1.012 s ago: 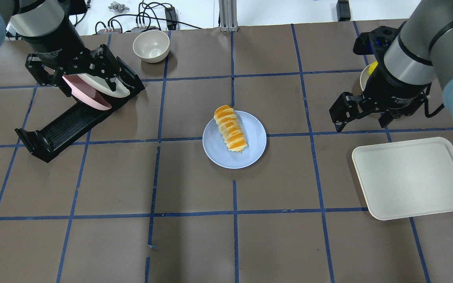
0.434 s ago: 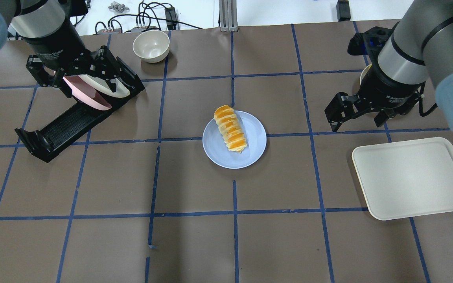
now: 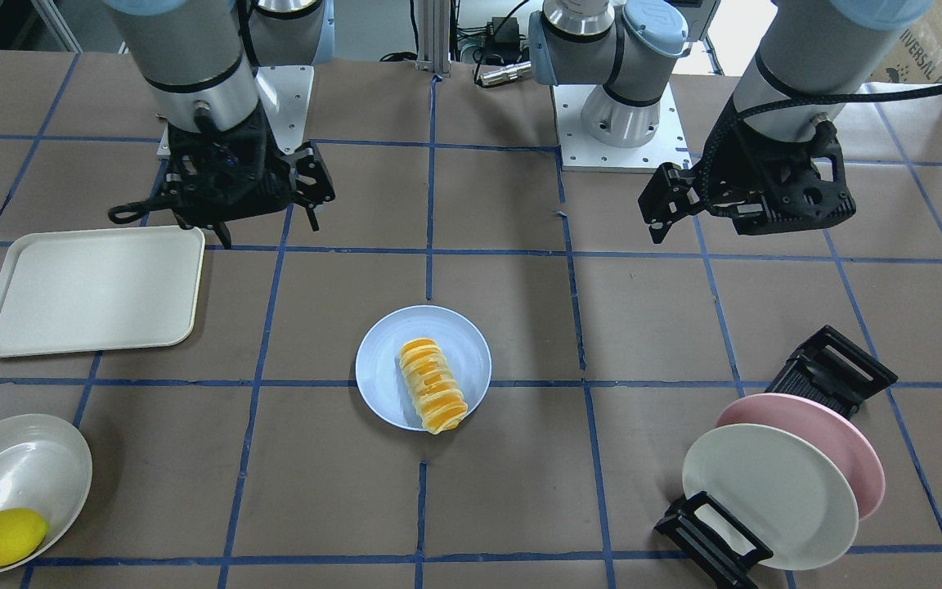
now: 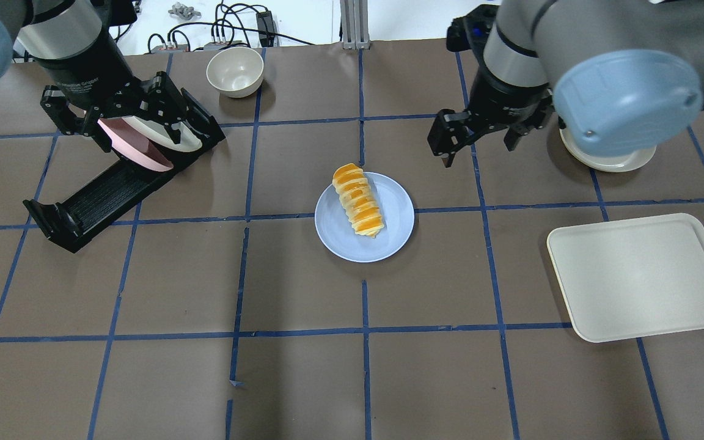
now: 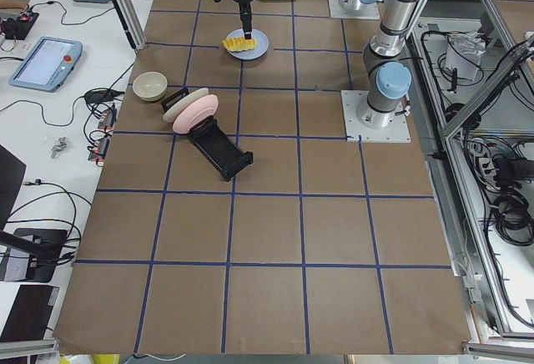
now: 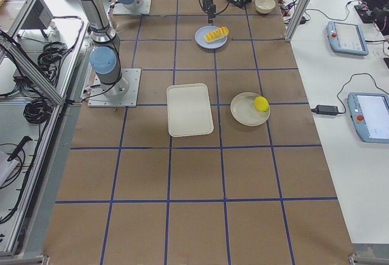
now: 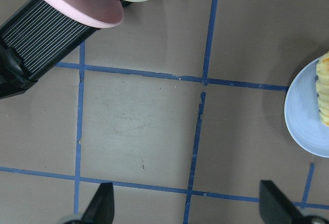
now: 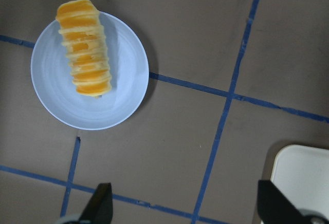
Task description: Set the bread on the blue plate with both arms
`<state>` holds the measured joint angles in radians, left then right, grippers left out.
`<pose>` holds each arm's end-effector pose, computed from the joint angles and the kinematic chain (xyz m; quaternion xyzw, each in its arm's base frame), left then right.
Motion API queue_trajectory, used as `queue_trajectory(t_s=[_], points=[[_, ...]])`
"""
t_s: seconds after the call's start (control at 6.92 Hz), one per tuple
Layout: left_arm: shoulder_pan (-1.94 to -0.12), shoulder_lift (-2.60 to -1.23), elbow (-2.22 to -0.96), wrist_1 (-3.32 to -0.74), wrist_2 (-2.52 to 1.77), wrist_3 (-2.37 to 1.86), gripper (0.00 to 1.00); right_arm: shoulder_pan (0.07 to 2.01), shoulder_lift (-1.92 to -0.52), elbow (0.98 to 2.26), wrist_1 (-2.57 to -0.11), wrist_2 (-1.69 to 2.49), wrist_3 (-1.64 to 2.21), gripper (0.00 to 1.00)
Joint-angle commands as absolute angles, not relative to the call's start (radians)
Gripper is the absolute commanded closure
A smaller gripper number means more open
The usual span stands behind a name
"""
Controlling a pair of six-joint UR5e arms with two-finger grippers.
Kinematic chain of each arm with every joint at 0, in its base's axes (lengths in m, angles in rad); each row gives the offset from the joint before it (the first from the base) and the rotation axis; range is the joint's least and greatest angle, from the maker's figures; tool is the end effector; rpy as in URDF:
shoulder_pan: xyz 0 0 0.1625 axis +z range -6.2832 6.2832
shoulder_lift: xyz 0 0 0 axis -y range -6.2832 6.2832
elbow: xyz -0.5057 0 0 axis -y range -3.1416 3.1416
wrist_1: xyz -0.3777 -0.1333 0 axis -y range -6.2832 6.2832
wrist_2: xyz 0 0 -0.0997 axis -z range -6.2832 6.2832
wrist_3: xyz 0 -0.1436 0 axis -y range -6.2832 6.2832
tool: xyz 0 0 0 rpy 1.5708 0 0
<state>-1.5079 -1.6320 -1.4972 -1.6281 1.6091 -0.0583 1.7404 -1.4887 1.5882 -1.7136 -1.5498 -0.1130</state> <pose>-0.0960 -0.5088 0.5241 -0.0601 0.9978 0.0225 0.0191 0.2227 -0.4926 0.4899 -0.1410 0.9897 -0.0213 0.0111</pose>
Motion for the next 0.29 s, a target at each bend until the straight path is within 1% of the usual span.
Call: queue_trajectory(t_s=[0.0, 0.14], points=[[-1.508, -1.632, -1.497, -1.628, 1.609, -0.058, 0.00, 1.806, -1.413, 1.531, -1.763, -1.571, -0.092, 0.01], [-1.506, -1.632, -1.497, -1.628, 1.609, -0.058, 0.00, 1.784, -1.437, 1.537, -1.760, -1.618, -0.106, 0.01]])
